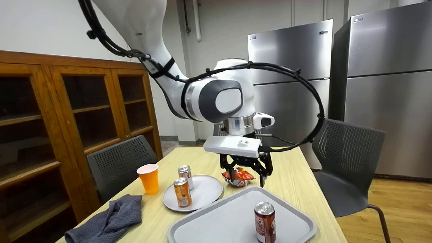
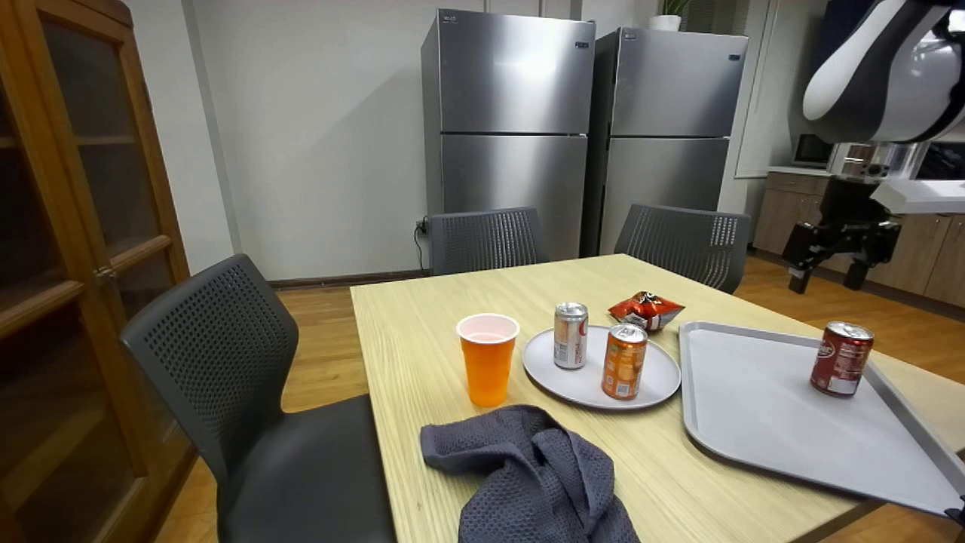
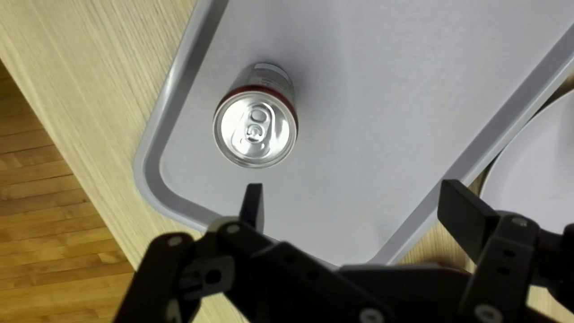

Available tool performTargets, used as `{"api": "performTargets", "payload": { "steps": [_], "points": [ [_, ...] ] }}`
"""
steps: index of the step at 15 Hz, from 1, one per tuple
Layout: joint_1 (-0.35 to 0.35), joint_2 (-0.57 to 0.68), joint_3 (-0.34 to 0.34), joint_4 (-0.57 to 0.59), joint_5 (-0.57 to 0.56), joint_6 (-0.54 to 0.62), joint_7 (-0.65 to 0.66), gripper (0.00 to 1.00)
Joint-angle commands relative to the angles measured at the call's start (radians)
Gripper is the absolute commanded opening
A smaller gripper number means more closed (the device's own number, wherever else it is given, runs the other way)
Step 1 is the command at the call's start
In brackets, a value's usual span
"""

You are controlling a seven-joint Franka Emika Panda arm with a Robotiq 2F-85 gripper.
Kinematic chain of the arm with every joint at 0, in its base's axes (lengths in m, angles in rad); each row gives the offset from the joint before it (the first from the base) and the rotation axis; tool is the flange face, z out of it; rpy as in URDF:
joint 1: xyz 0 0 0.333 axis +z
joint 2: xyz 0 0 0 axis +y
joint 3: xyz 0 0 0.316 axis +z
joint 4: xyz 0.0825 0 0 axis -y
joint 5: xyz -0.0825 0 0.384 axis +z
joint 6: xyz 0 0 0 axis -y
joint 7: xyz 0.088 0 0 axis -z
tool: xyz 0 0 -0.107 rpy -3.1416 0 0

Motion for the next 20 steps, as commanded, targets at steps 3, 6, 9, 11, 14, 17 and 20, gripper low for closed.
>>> {"api": "performTargets", "payload": {
  "steps": [3,6,9,11,14,17,20],
  "points": [
    [-0.042,0.089,0.011,0.063,-0.015,0.000,0.008,1.00],
    [-0.055,0.122,0.013,0.081,-0.021,0.003,0.010,1.00],
    [-0.065,0.146,0.012,0.097,-0.028,0.002,0.013,1.00],
    [-0.072,0.158,0.012,0.105,-0.035,0.001,0.011,1.00],
    [-0.080,0.171,0.009,0.108,-0.052,0.005,0.009,1.00],
    [-0.086,0.189,0.008,0.109,-0.071,0.014,0.013,1.00],
    [-0.092,0.207,0.011,0.109,-0.081,0.020,0.011,1.00]
  ]
}}
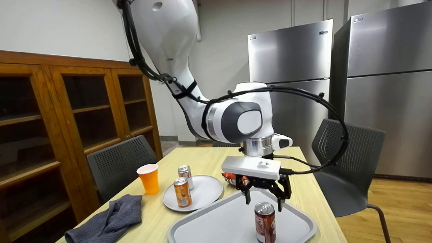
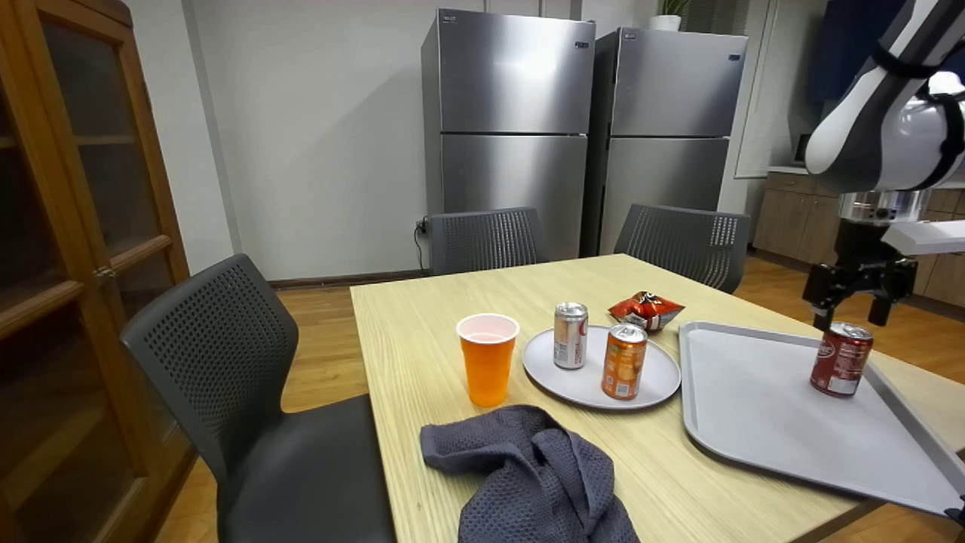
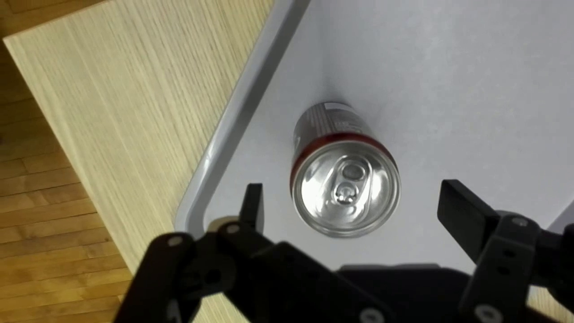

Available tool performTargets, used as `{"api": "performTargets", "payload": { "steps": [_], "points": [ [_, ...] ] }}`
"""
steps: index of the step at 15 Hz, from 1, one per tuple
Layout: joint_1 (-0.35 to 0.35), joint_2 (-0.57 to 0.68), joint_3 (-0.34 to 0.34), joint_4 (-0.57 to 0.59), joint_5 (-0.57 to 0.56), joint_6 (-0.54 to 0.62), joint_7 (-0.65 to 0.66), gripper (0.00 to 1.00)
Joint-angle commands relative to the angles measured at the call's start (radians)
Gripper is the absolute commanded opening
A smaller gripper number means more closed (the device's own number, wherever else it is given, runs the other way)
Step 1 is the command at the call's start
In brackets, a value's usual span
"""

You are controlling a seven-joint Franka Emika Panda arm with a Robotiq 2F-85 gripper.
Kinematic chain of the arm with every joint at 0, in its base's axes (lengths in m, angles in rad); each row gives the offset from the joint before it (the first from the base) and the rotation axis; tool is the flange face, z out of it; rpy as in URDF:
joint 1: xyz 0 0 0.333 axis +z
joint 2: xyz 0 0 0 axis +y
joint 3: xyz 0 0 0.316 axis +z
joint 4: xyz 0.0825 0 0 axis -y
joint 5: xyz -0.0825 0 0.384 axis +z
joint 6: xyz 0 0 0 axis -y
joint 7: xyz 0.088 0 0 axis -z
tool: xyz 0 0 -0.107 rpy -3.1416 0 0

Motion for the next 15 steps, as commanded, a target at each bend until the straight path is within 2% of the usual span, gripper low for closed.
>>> {"api": "performTargets", "payload": {
  "steps": [1,15],
  "points": [
    [-0.020,0.028,0.014,0.016,-0.033,0.016,0.011,1.00],
    [-0.034,0.107,0.028,0.038,-0.032,0.063,0.015,1.00]
  ]
}}
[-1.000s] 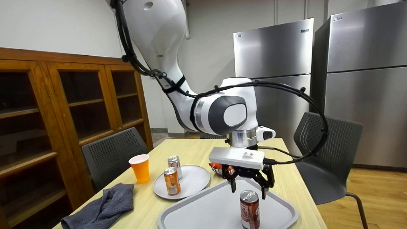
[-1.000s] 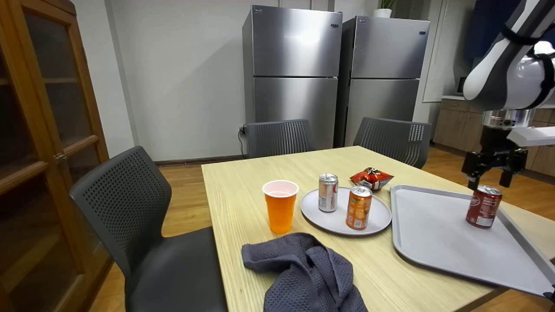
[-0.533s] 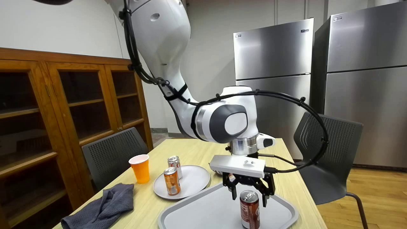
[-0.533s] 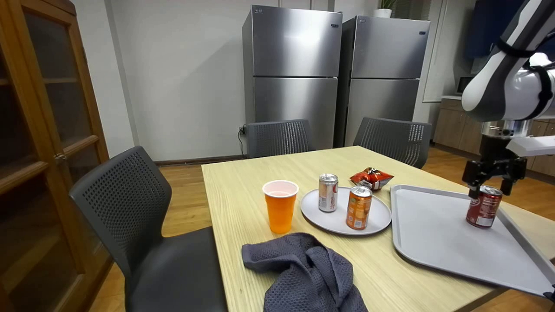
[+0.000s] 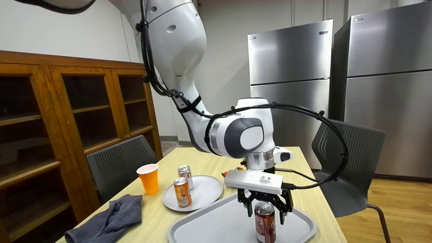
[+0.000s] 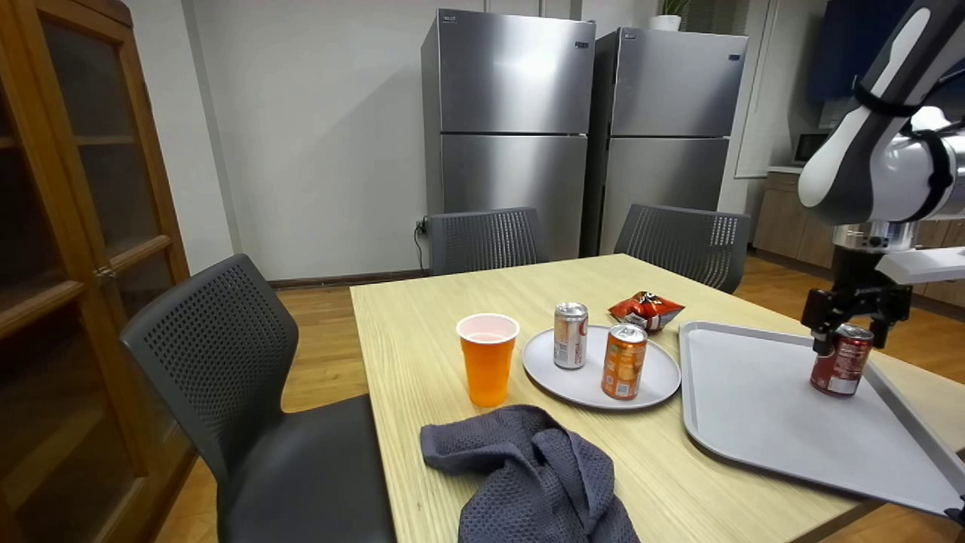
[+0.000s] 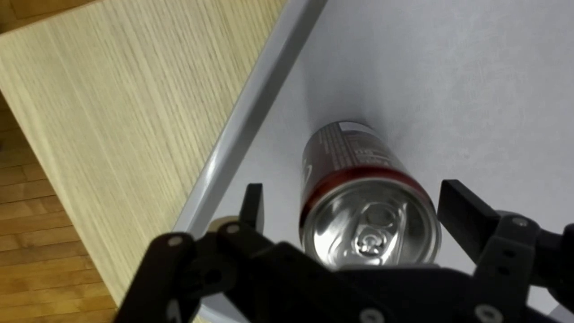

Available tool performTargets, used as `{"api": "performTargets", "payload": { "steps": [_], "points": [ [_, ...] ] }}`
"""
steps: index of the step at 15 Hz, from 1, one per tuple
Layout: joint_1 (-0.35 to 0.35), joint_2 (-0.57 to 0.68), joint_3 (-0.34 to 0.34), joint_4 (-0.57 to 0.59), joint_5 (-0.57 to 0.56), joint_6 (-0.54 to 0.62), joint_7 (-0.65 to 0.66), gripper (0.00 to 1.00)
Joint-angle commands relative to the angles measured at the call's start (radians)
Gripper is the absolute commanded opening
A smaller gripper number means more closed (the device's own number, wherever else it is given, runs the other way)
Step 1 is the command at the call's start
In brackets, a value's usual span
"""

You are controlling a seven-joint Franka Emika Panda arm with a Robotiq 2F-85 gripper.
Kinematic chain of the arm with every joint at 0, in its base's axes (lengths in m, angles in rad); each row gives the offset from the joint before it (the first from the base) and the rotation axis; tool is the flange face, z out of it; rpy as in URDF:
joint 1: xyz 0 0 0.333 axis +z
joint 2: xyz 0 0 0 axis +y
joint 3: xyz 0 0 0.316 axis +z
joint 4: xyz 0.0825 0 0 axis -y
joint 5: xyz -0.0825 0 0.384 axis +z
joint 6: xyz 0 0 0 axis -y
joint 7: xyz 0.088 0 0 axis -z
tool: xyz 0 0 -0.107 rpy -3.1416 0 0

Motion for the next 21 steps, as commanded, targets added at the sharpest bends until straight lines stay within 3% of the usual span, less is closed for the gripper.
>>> {"api": "performTargets", "payload": {
  "steps": [1,7,8,9,13,14,21],
  "points": [
    [-0.030,0.013,0.025,0.019,-0.024,0.006,0.015,1.00],
    [-0.037,0.012,0.032,0.023,-0.017,0.000,0.009,1.00],
    [-0.041,0.008,0.037,0.020,-0.014,0.006,0.001,0.75],
    [-0.043,0.007,0.041,0.020,-0.013,0.006,-0.001,0.74],
    [-0.050,0.007,0.050,0.024,-0.013,0.002,0.000,0.42],
    [-0.050,0.006,0.051,0.024,-0.012,0.001,0.001,0.38],
    [-0.076,-0.083,0.103,0.020,0.046,-0.035,-0.026,0.38]
  ]
}}
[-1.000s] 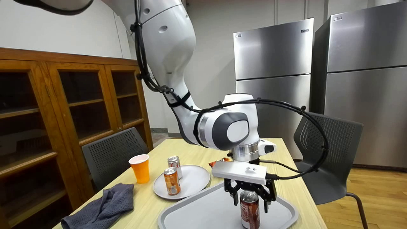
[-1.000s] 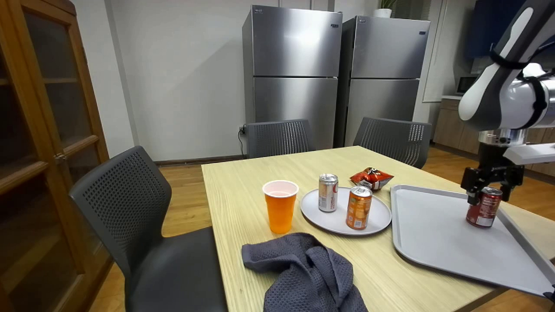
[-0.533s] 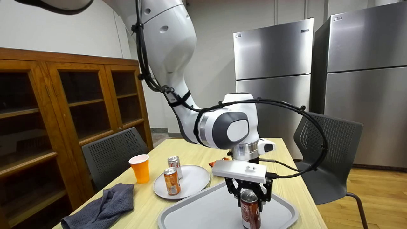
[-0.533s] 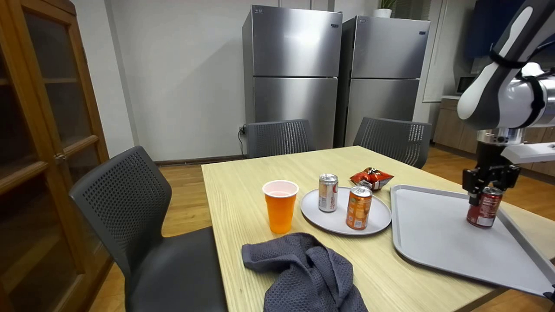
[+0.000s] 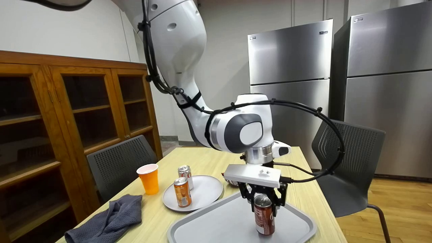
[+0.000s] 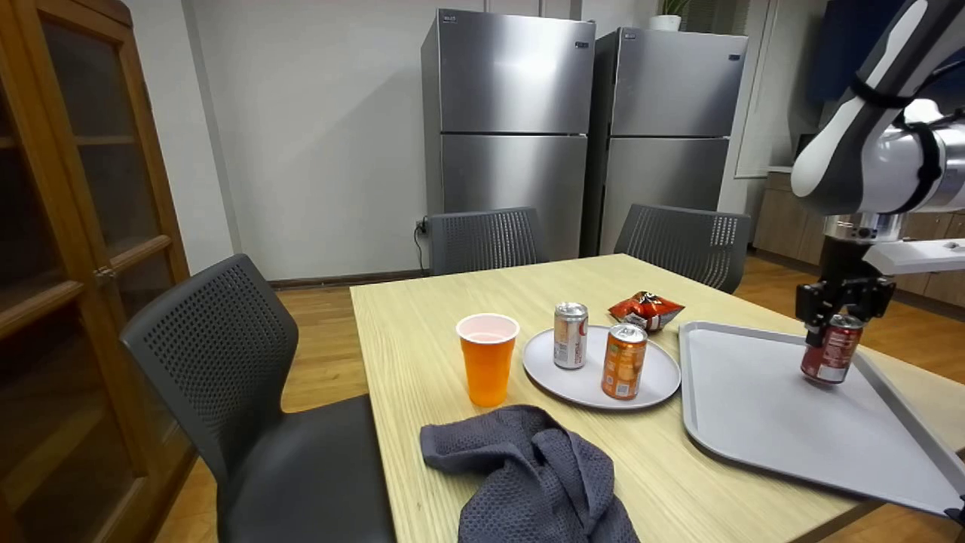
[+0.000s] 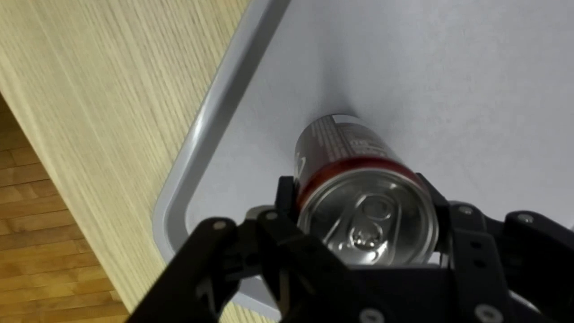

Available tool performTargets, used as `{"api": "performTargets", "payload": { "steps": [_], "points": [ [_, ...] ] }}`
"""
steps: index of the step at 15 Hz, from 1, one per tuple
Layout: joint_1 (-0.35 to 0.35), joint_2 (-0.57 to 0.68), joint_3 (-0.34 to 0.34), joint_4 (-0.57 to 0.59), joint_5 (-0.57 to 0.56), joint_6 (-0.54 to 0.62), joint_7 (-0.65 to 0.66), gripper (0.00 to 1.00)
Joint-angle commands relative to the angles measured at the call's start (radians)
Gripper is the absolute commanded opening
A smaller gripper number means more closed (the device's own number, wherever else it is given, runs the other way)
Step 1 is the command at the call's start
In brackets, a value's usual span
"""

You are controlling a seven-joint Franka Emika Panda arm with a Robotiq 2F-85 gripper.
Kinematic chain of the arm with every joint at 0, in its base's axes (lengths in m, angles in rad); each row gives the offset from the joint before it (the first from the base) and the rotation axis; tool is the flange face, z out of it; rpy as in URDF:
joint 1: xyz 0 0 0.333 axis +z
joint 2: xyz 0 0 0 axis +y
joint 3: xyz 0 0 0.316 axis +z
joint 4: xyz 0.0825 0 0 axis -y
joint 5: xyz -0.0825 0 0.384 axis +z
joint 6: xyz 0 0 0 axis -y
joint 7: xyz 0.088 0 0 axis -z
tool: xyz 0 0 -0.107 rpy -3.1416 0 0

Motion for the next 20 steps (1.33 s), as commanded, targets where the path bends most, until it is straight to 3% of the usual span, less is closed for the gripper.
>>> {"api": "performTargets", "payload": {
  "steps": [1,11,20],
  "points": [
    [-0.038,-0.084,0.055,-0.002,0.042,-0.041,-0.030,0.38],
    [0.027,-0.158,0.095,0.006,0.088,-0.058,0.013,0.38],
    [0.159,-0.158,0.095,0.023,0.044,-0.125,0.164,0.38]
  ]
}}
